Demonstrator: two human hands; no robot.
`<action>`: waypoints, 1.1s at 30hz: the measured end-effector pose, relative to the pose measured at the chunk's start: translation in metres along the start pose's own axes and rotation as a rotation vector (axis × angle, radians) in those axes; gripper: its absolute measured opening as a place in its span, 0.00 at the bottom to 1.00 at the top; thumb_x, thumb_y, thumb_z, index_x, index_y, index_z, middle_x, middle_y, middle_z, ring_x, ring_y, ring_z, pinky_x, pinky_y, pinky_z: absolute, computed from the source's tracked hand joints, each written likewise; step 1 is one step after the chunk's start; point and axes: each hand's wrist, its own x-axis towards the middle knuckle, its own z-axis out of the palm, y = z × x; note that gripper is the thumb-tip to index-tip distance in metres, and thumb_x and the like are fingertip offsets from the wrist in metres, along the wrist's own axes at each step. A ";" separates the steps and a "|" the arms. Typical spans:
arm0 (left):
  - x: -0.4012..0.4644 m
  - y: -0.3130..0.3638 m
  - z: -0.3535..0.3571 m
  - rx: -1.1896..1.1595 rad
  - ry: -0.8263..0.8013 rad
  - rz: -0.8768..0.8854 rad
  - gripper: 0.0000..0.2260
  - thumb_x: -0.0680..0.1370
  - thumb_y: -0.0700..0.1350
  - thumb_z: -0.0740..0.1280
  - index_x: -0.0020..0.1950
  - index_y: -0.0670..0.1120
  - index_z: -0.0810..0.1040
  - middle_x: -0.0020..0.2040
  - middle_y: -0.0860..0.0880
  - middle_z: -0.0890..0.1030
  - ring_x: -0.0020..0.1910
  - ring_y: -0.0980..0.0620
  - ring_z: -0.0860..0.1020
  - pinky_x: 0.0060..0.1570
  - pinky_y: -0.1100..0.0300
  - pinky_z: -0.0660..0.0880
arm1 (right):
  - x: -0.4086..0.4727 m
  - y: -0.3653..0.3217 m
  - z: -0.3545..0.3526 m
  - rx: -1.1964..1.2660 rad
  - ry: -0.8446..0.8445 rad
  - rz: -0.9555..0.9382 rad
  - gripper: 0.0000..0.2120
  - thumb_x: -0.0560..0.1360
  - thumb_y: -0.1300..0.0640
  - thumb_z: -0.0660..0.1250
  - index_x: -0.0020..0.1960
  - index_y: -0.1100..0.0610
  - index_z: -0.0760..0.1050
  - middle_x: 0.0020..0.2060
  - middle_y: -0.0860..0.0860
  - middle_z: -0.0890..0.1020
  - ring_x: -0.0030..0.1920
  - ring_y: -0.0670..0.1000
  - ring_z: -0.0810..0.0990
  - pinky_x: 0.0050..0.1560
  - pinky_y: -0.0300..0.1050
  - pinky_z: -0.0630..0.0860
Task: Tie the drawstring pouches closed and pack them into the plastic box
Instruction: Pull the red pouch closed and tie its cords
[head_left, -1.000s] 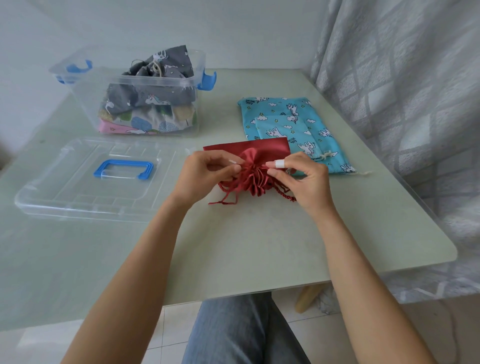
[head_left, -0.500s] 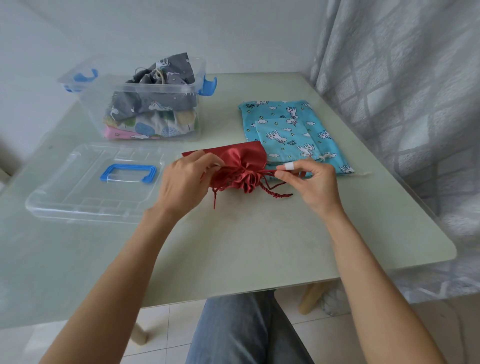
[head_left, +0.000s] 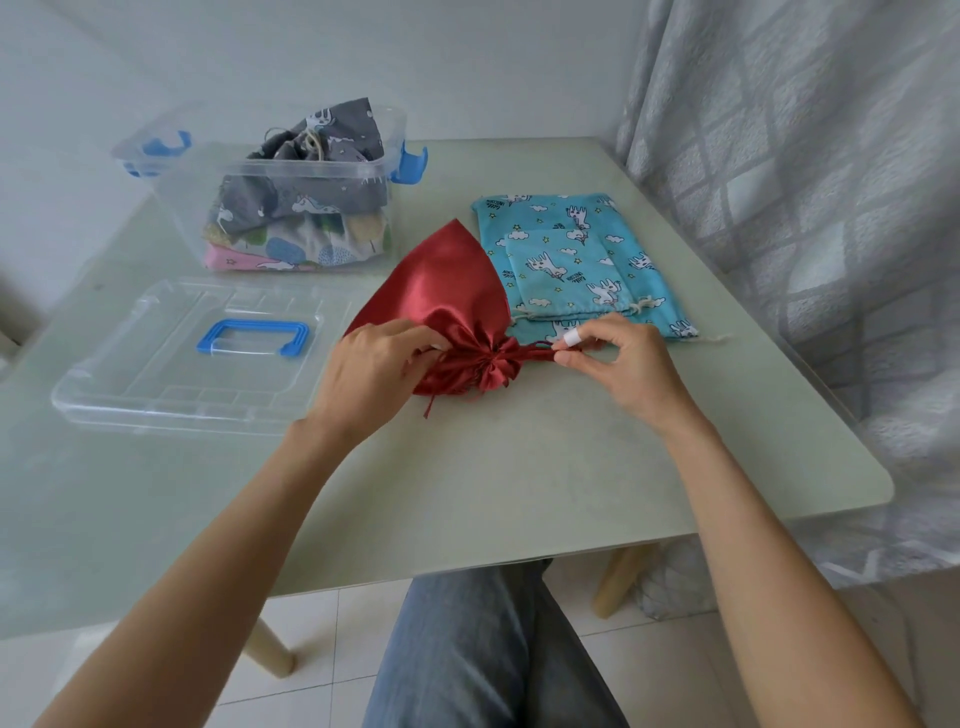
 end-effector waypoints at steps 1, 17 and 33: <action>0.000 0.003 -0.004 -0.056 -0.033 -0.030 0.06 0.75 0.44 0.68 0.50 0.48 0.83 0.42 0.51 0.83 0.32 0.51 0.78 0.33 0.61 0.72 | 0.000 0.000 -0.004 -0.035 -0.048 0.001 0.11 0.70 0.61 0.73 0.51 0.53 0.81 0.47 0.50 0.83 0.49 0.41 0.76 0.55 0.37 0.71; 0.046 -0.036 -0.006 -0.045 -0.328 -0.369 0.21 0.77 0.54 0.63 0.69 0.53 0.66 0.57 0.50 0.81 0.57 0.47 0.76 0.57 0.52 0.72 | 0.007 -0.052 0.054 -0.456 -0.172 0.053 0.27 0.72 0.46 0.69 0.68 0.44 0.62 0.55 0.54 0.74 0.53 0.54 0.75 0.50 0.47 0.72; 0.055 -0.043 -0.038 -0.946 -0.231 -0.450 0.37 0.71 0.52 0.72 0.72 0.64 0.54 0.65 0.60 0.63 0.57 0.56 0.75 0.42 0.73 0.73 | 0.080 -0.103 0.011 0.361 -0.064 0.011 0.07 0.74 0.66 0.67 0.44 0.55 0.79 0.48 0.57 0.82 0.43 0.51 0.84 0.45 0.40 0.80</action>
